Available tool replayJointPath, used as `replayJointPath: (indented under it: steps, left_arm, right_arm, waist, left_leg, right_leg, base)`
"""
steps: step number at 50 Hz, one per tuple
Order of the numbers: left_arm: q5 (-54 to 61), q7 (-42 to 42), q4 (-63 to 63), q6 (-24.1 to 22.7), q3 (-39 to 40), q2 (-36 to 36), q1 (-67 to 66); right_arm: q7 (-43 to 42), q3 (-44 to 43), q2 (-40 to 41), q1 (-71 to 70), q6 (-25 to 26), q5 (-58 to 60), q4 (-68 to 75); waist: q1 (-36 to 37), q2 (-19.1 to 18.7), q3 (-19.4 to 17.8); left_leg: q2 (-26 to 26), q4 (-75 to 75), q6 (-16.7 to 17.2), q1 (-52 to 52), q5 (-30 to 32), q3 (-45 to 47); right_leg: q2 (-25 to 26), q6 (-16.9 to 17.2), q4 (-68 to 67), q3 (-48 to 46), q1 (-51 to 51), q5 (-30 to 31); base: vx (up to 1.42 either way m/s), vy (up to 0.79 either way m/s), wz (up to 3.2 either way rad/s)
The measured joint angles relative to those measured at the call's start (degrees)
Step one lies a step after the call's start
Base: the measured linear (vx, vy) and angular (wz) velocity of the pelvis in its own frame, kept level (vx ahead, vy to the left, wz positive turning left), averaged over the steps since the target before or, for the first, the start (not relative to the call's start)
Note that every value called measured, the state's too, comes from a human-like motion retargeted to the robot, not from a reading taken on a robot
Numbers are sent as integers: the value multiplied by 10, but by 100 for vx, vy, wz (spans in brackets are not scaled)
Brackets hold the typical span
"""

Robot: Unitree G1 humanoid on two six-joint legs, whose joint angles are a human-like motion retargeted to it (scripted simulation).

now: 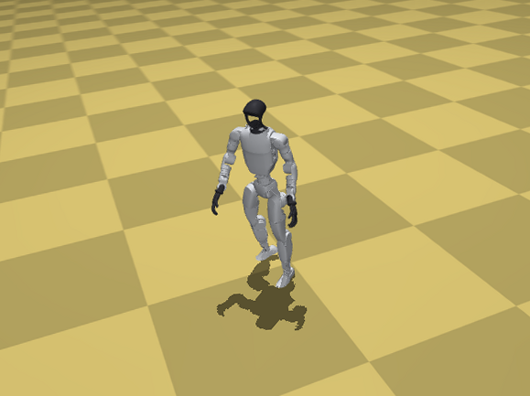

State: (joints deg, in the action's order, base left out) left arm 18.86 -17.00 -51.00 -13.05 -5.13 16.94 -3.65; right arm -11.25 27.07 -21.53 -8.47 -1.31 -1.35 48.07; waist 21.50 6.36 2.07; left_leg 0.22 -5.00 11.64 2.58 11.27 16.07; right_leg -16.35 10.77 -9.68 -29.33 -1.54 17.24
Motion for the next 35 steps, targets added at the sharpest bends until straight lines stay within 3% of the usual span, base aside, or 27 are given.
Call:
replayJointPath:
  steps: [7,15,18,27,35]
  left_arm:
    - [-6,17,16,-9,8,-11,-6]
    - [-14,26,-13,-14,18,-12,-34]
    - [-11,25,-34,-15,30,-4,-42]
    - [5,-8,-112,2,57,14,-59]
    - [-3,-15,-152,20,31,29,-48]
  right_arm:
    - [29,-1,-4,11,-9,5,5]
    - [83,21,-1,5,5,67,82]
    - [105,24,0,-9,8,77,110]
    - [77,-6,-35,-21,4,28,82]
    - [20,-37,-37,6,2,2,89]
  waist:
    - [19,-9,19]
    - [46,7,46]
    - [70,18,72]
    - [82,14,79]
    - [65,29,46]
  left_leg:
    - [12,0,34,-6,4,-52]
    - [16,1,34,-12,-49,-83]
    - [40,0,34,8,-76,-72]
    - [84,11,29,-3,-192,-62]
    - [44,10,-22,-24,-226,-74]
  right_leg:
    - [8,-1,0,-22,22,33]
    - [9,42,-11,35,23,33]
    - [38,42,2,72,-10,29]
    - [90,42,-30,112,-22,-74]
    - [45,42,-83,78,-10,-142]
  base:
    - [2,2,46]
    - [-1,1,12]
    - [-9,-11,-69]
    - [-5,-13,-26]
    - [-2,3,21]
